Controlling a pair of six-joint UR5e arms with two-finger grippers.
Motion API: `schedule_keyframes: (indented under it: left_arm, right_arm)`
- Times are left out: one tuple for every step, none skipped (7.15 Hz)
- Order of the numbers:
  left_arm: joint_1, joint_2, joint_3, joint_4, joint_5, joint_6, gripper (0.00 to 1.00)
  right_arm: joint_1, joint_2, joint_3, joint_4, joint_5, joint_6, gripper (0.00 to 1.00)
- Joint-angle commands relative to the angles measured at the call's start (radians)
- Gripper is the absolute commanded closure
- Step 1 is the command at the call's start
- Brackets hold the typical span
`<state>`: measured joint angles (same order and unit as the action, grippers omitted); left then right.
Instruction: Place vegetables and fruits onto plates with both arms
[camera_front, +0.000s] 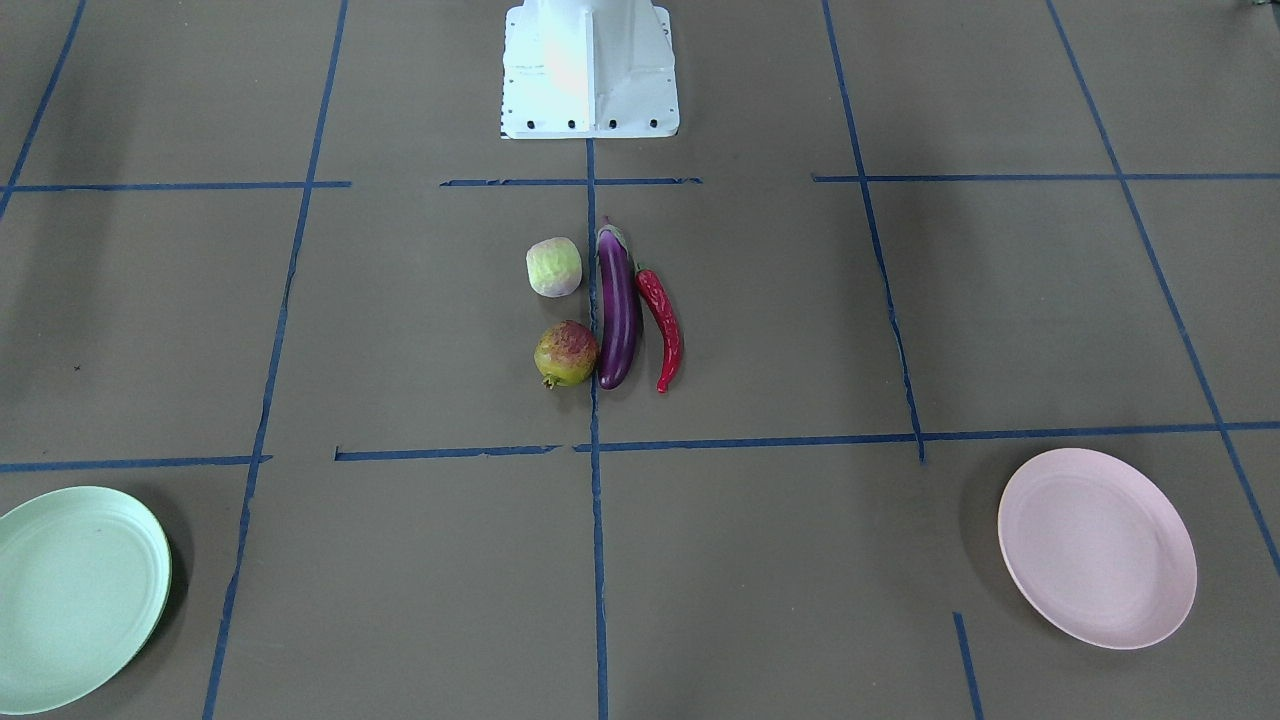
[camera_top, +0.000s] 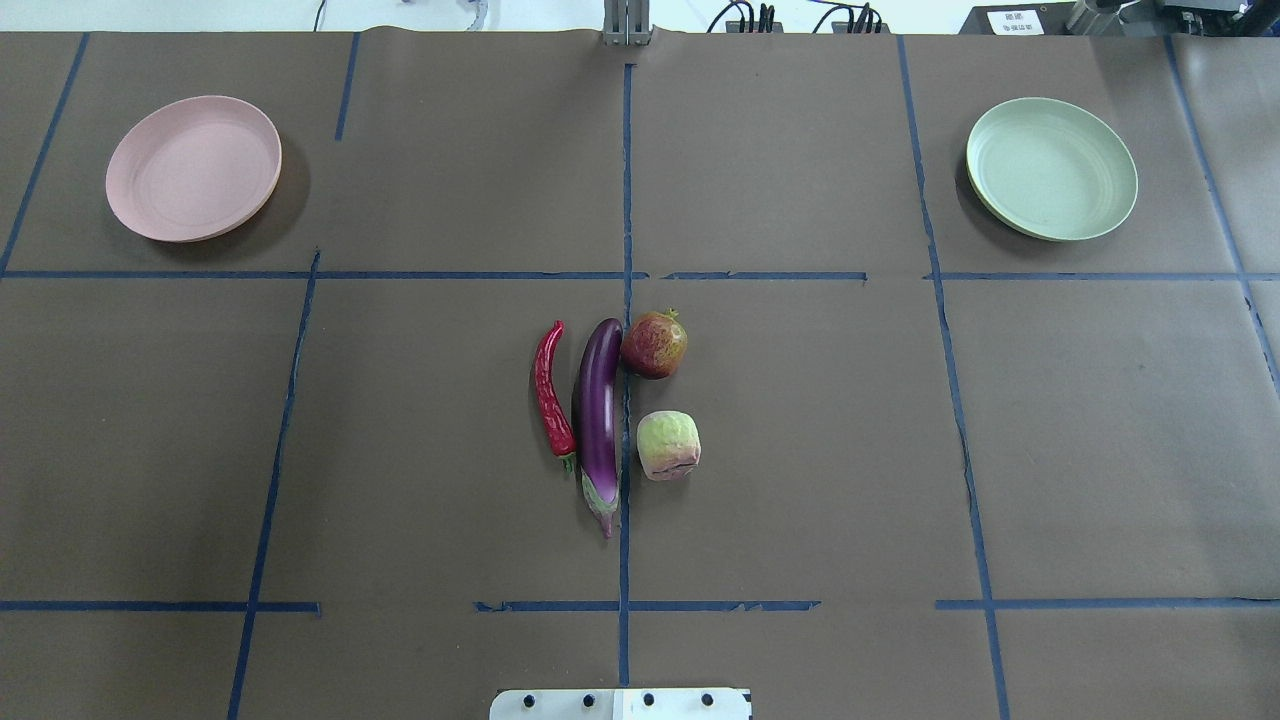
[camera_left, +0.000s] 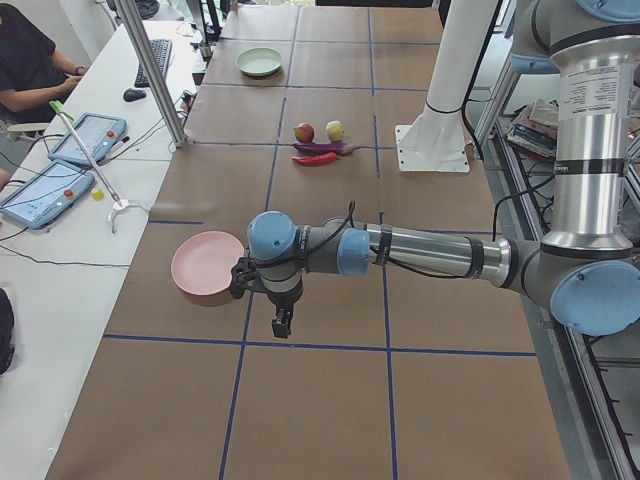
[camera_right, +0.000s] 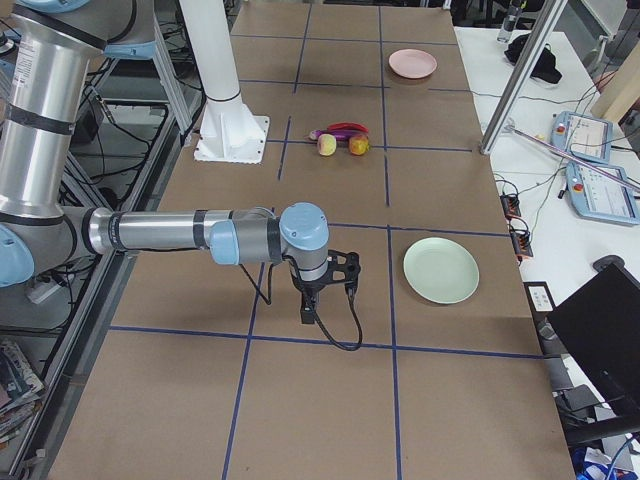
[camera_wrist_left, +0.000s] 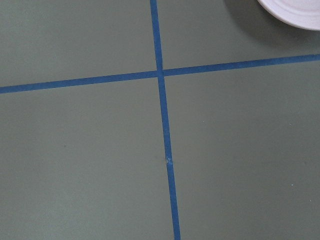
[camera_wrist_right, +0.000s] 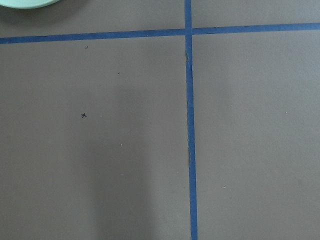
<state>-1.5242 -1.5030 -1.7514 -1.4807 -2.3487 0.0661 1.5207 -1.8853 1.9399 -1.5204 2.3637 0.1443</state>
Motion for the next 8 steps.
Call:
schedule_keyframes:
  left_arm:
    - [0.001, 0.001, -0.003, 0.002, -0.001, 0.001, 0.00]
    - [0.001, 0.003, -0.005, 0.003, -0.009, -0.005, 0.00]
    - [0.002, 0.000, -0.002, 0.004, -0.001, -0.012, 0.00]
    - [0.004, 0.003, 0.004, 0.000, 0.000, -0.011, 0.00]
    - [0.002, 0.003, -0.005, 0.002, -0.003, -0.012, 0.00]
    - [0.004, 0.003, -0.005, -0.001, -0.007, -0.012, 0.00]
    - [0.004, 0.001, -0.005, -0.010, -0.010, -0.012, 0.00]
    - [0.004, 0.003, -0.008, -0.010, -0.011, -0.012, 0.00]
  right_arm:
    - [-0.001, 0.000, -0.001, 0.002, 0.000, 0.001, 0.00]
    - [-0.001, 0.000, -0.001, 0.002, 0.000, 0.001, 0.00]
    - [-0.001, 0.000, -0.001, 0.002, 0.003, 0.006, 0.00]
    - [-0.001, -0.005, -0.001, 0.000, 0.005, 0.009, 0.00]
    - [-0.001, -0.005, -0.002, 0.011, 0.002, 0.008, 0.00]
    - [-0.004, -0.005, -0.004, 0.035, 0.002, 0.011, 0.00]
    - [-0.004, -0.005, -0.006, 0.037, 0.003, 0.011, 0.00]
    - [-0.005, -0.005, -0.006, 0.040, 0.005, 0.011, 0.00]
